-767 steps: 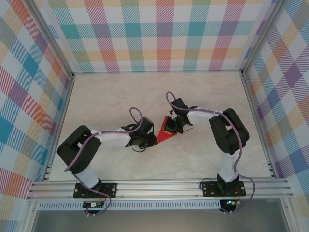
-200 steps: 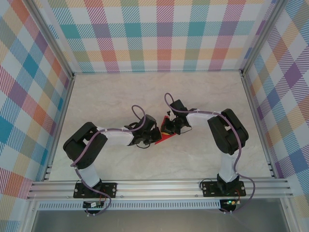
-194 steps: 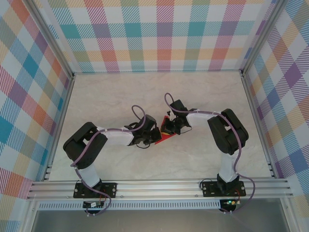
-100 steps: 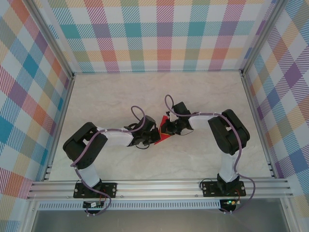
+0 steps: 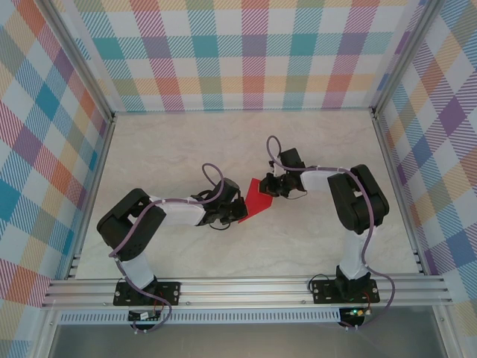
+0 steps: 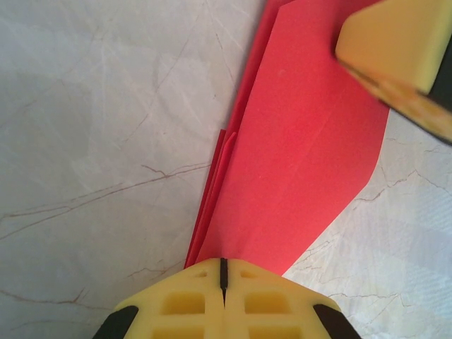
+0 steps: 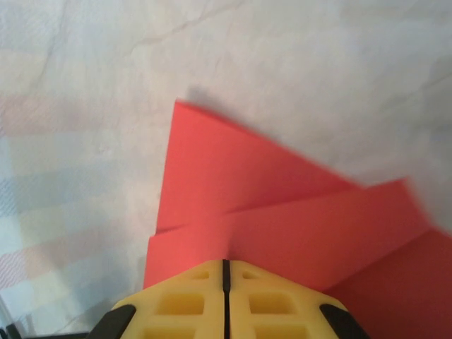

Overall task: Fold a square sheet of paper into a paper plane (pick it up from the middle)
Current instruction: Fourth fold the wing at the center of the table.

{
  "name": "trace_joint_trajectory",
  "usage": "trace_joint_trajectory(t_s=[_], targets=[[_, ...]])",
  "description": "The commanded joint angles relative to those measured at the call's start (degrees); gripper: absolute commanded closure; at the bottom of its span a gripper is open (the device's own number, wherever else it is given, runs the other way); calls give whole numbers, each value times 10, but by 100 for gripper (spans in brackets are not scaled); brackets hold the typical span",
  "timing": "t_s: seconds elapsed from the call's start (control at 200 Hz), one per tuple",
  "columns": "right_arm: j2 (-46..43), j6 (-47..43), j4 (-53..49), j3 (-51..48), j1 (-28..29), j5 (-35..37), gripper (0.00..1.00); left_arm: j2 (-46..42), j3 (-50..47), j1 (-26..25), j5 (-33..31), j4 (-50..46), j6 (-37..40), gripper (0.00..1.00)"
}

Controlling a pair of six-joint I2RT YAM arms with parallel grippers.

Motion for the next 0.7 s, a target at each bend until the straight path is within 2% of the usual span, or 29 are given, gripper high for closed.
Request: trace_joint_trajectory(t_s=[0.0, 0.5, 0.695], targets=[[19, -23, -14, 25, -12, 31, 93, 26, -30, 3, 4, -95, 12, 95], [40, -16, -34, 67, -73, 64, 93, 20, -31, 2, 6, -95, 14, 95], [-15, -21, -43, 63, -76, 50, 92, 20, -25, 3, 4, -94, 14, 96]])
